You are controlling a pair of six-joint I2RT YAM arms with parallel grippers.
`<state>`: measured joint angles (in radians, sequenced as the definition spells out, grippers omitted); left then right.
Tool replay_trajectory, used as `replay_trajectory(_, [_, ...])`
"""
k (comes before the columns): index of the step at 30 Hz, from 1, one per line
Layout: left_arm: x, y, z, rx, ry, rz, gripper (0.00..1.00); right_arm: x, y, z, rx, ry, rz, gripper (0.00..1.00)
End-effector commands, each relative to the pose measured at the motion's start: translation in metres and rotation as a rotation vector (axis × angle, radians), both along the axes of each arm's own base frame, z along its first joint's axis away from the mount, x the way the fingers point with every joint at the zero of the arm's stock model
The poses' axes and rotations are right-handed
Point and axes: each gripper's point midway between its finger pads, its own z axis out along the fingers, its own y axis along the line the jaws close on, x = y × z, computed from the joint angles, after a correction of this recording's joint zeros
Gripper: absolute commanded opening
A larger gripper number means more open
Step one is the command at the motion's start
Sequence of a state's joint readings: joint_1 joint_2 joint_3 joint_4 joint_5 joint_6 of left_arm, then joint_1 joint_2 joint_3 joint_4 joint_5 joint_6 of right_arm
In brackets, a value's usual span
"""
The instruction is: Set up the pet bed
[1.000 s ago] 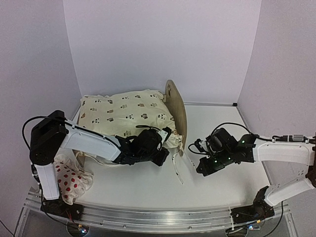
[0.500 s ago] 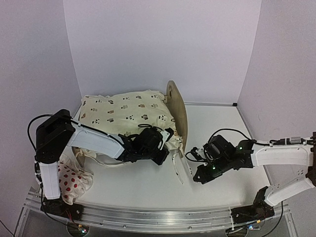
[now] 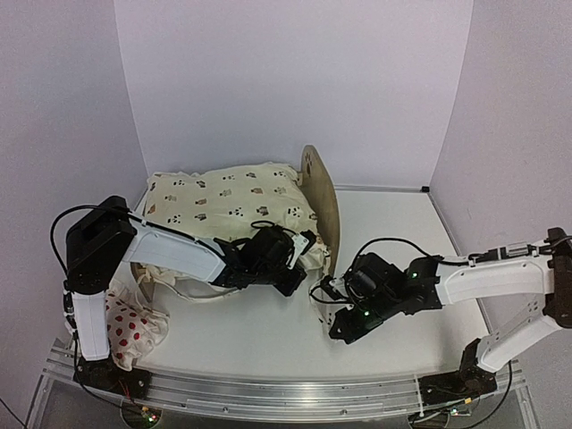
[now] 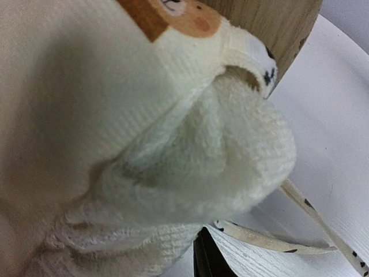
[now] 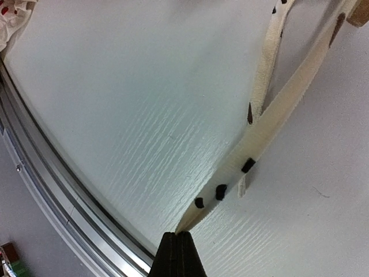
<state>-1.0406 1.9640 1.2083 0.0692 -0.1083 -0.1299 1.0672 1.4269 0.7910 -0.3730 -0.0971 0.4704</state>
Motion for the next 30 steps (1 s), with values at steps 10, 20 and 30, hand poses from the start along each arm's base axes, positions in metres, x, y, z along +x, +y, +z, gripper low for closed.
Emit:
replay_trajectory(10, [0.024,0.041,0.044,-0.121,-0.006,0.16,0.23,0.02,0.038,-0.059,-0.112,0.034,-0.054,0.0])
replay_trajectory(20, [0.01,0.05,0.038,-0.127,0.043,0.149,0.24,0.02,0.033,-0.052,-0.091,0.011,-0.045,0.25])
replay_trajectory(30, [-0.001,0.04,0.046,-0.137,0.063,0.108,0.26,0.013,-0.007,-0.021,-0.076,-0.021,-0.068,0.48])
